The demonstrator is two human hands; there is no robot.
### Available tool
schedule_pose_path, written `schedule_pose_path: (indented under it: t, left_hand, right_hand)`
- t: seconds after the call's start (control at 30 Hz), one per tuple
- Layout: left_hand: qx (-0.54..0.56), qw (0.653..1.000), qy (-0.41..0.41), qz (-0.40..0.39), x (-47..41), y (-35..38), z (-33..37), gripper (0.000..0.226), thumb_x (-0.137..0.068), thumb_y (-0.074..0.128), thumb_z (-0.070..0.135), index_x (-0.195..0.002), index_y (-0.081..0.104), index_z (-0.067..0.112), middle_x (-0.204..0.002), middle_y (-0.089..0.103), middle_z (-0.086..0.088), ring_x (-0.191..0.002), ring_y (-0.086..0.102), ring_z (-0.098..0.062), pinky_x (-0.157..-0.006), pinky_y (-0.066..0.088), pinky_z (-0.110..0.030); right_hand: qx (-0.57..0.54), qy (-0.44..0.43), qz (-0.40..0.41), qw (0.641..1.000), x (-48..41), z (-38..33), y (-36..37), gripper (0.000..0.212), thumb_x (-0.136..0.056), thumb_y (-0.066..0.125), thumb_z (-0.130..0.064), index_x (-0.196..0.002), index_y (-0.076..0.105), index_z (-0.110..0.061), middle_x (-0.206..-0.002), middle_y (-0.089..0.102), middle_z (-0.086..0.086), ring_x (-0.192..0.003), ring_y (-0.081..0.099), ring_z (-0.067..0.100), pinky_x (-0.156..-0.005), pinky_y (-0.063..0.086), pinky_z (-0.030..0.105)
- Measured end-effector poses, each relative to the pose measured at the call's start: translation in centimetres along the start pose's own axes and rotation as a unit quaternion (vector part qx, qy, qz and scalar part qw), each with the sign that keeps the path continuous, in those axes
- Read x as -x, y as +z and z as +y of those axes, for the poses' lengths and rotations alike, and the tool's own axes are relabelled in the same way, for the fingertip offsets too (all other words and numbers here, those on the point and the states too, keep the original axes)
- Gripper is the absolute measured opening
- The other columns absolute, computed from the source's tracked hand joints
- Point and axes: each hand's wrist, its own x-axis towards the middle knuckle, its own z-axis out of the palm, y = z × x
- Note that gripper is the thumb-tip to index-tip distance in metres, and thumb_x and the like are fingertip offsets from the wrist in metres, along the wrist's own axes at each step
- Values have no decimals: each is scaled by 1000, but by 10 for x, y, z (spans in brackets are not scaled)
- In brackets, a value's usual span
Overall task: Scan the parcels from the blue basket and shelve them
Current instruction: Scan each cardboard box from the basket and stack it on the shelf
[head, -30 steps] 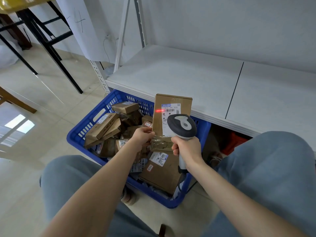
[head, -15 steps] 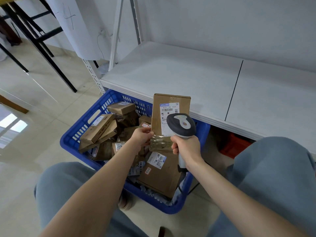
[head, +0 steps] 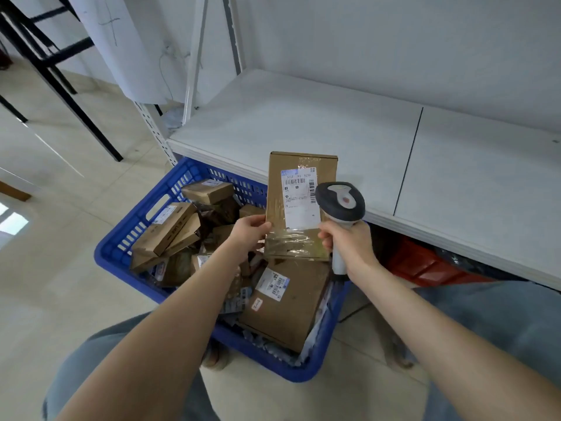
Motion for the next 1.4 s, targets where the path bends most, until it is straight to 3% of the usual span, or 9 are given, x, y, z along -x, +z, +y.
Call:
schedule_pose_path:
  t: [0.1, 0.27, 0.47, 0.6, 0.87, 1.0, 1.17, 1.3, 1.4]
  left_hand:
    - [15, 999, 31, -7, 29, -4, 10, 32, -97, 53, 14, -129, 56, 9, -107, 66, -6, -98, 64, -22, -80, 56, -36]
    - [45, 994, 102, -7, 91, -15, 36, 25, -99, 49, 14, -123, 57, 14, -95, 65, 0, -84, 64, -17, -69, 55, -30]
    - [29, 980, 196, 7, 156, -27, 106, 21, -100, 47, 16, -118, 57, 11, -96, 64, 0, -84, 63, -15, -54, 56, -23]
    - [25, 965, 259, 7, 195, -26, 158, 22, -101, 46, 19, -119, 57, 12, -94, 64, 1, -82, 63, -13, -59, 58, -24]
    - [-7, 934, 356, 11, 259, -11, 272, 26, -100, 49, 24, -114, 62, 6, -84, 64, 0, -69, 63, -13, -52, 57, -25]
    - [-30, 926, 377, 11, 279, 11, 331, 23, -99, 52, 24, -113, 60, 8, -84, 64, -1, -71, 63, -15, -63, 58, -34]
    - [-58, 923, 380, -11, 274, 36, 390, 31, -98, 53, 21, -125, 54, 6, -96, 63, -7, -73, 62, -20, -63, 55, -34]
    - [-55, 925, 376, -19, 248, 50, 416, 34, -99, 51, 22, -126, 55, 2, -101, 61, -8, -82, 62, -23, -77, 56, -37]
    - [-70, 920, 387, 4, 225, 56, 420, 34, -100, 48, 27, -123, 58, 4, -100, 58, -7, -92, 59, -22, -88, 53, -34]
  right_hand:
    - [0, -24, -5, 1000, 14, -9, -17, 9, -79, 71, -5, -72, 65, -6, -61, 63, 5, -54, 55, 12, -62, 49, 27]
    - [-44, -68, -4, 997, 54, -33, -46, 10, -81, 72, -6, -89, 66, -6, -69, 62, 3, -54, 53, 9, -51, 47, 18]
    - [-75, -149, -2, 986, 104, -87, -77, 12, -80, 75, -13, -86, 65, -13, -72, 65, 2, -61, 56, 13, -56, 49, 22]
    - [-109, -197, -10, 974, 128, -124, -98, 12, -80, 74, -9, -89, 66, -13, -80, 69, 4, -75, 66, 16, -68, 54, 27]
    - [-210, -276, -19, 938, 165, -201, -143, 8, -83, 72, -7, -88, 67, -12, -75, 69, -2, -72, 71, 22, -64, 52, 27]
    - [-251, -293, -39, 922, 172, -248, -165, 7, -83, 71, -8, -88, 68, -13, -88, 71, 4, -83, 72, 31, -77, 56, 37]
    - [-294, -295, -26, 909, 154, -291, -185, 8, -84, 71, -9, -89, 67, -14, -88, 69, 2, -87, 69, 37, -68, 57, 33]
    - [-297, -279, -24, 913, 131, -312, -187, 5, -86, 69, -11, -89, 66, -14, -96, 68, 4, -84, 67, 33, -81, 57, 38]
    - [-299, -262, -28, 917, 111, -320, -179, 16, -85, 70, -11, -99, 66, -9, -99, 67, 7, -82, 66, 26, -80, 58, 37]
